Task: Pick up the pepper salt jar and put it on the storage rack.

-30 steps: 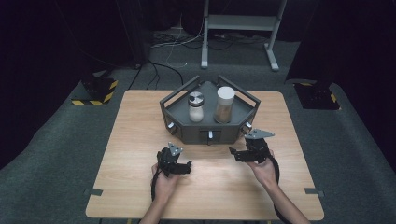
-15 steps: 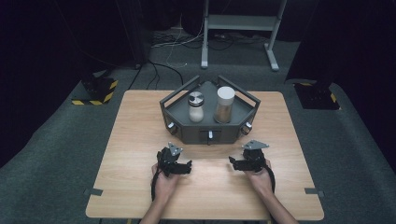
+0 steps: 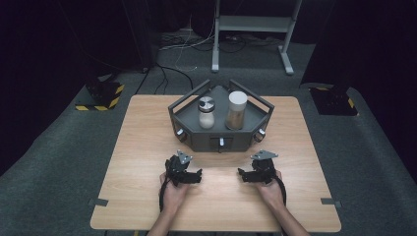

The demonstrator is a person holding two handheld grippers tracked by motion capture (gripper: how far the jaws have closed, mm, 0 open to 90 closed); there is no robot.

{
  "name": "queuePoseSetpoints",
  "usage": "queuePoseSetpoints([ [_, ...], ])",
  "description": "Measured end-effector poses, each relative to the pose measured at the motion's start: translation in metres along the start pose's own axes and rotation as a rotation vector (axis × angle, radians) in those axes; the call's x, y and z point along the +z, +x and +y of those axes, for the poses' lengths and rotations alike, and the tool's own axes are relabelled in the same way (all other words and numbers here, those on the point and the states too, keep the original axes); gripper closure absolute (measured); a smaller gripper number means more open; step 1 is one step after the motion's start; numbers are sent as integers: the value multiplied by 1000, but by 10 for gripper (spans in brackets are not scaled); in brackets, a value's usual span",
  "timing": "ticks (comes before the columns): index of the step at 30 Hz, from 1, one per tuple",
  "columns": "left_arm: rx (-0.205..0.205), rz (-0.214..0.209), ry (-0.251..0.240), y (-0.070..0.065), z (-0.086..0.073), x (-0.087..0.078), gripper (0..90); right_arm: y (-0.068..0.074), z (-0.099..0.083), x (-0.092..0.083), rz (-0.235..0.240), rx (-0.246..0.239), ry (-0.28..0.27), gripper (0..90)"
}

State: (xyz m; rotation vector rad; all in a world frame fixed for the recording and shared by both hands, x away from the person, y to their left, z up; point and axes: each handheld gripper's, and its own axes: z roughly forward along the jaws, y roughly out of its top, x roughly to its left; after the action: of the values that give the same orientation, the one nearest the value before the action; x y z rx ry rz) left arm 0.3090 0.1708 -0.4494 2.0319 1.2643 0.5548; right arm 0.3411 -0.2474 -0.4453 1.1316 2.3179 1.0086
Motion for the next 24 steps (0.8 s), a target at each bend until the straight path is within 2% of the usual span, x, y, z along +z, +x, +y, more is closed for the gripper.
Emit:
queuePoseSetpoints([
  [24, -5, -4, 3, 0, 1, 1, 61, 0, 0, 0, -1, 1, 0, 133],
])
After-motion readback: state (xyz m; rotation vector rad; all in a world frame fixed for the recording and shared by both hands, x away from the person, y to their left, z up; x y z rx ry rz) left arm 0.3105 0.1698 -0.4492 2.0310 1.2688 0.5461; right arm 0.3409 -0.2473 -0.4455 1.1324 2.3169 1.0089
